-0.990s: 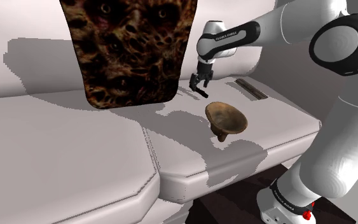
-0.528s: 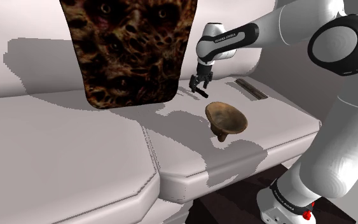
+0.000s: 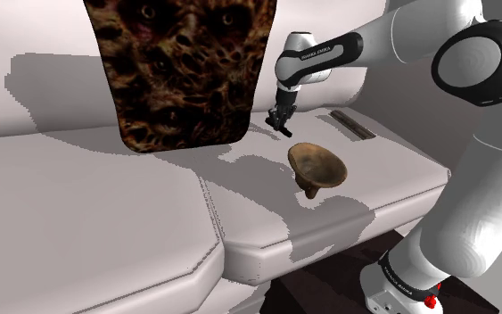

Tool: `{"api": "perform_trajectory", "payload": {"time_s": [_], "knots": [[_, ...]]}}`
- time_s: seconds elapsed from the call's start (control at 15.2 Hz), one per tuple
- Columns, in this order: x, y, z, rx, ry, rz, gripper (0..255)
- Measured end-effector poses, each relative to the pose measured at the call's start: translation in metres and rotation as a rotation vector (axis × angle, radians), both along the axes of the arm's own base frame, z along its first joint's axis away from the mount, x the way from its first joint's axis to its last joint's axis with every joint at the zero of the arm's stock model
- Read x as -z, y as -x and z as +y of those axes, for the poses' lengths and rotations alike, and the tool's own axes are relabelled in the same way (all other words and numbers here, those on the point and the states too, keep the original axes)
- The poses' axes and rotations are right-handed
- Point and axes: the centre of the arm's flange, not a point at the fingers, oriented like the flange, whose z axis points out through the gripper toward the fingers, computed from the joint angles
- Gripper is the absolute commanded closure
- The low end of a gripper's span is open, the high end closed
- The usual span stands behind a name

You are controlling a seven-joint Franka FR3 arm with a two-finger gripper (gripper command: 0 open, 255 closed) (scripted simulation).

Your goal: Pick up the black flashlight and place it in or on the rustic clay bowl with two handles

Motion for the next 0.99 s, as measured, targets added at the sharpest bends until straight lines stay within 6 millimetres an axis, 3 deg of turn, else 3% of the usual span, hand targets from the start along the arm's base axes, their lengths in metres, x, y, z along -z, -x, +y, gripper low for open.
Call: {"api": "perform_trajectory", "payload": {"time_s": [0.33,0.99], "knots": [[-0.006,0.000,0.000,0.000,0.000,0.000,255],[-0.058,0.000,0.001,0.000,0.000,0.000,255]]}}
